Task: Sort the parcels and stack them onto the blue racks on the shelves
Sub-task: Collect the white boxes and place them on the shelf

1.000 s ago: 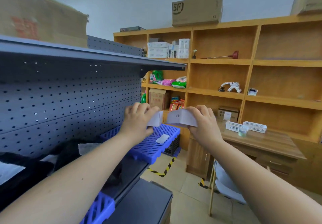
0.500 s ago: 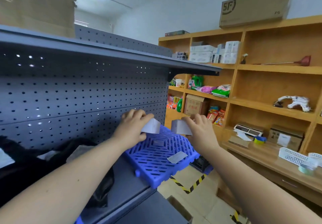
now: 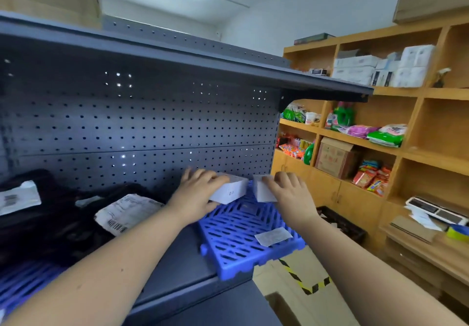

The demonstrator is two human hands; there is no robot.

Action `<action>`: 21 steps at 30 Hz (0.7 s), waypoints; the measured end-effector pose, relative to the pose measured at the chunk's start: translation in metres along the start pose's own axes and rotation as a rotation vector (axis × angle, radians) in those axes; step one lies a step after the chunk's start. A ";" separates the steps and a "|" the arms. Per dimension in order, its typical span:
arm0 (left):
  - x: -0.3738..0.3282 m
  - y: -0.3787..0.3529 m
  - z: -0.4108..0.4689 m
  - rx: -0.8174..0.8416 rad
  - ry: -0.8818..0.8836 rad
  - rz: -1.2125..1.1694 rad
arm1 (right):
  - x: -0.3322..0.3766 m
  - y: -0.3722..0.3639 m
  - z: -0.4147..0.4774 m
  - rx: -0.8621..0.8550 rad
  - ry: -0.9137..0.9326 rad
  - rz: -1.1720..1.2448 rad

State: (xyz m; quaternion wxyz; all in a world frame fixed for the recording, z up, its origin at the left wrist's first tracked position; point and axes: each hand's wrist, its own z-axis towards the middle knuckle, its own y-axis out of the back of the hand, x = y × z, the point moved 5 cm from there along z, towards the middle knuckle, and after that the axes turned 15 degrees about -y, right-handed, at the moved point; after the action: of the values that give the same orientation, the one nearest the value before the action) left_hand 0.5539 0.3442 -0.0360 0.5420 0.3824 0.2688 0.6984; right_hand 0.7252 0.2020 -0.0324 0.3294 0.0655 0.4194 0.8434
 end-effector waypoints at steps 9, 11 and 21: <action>0.002 0.009 -0.007 0.157 0.143 0.056 | 0.019 -0.015 0.002 0.019 0.042 0.022; 0.006 0.016 -0.010 0.184 0.188 0.106 | 0.027 -0.007 0.007 0.013 0.046 0.082; 0.016 0.067 -0.036 0.223 0.216 0.358 | 0.101 0.039 0.028 0.007 0.076 0.354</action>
State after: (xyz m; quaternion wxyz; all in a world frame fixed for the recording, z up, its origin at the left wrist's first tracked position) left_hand 0.4848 0.3431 0.0007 0.3320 0.4043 0.3287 0.7863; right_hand 0.6378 0.2651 -0.0020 0.1593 0.1075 0.4166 0.8886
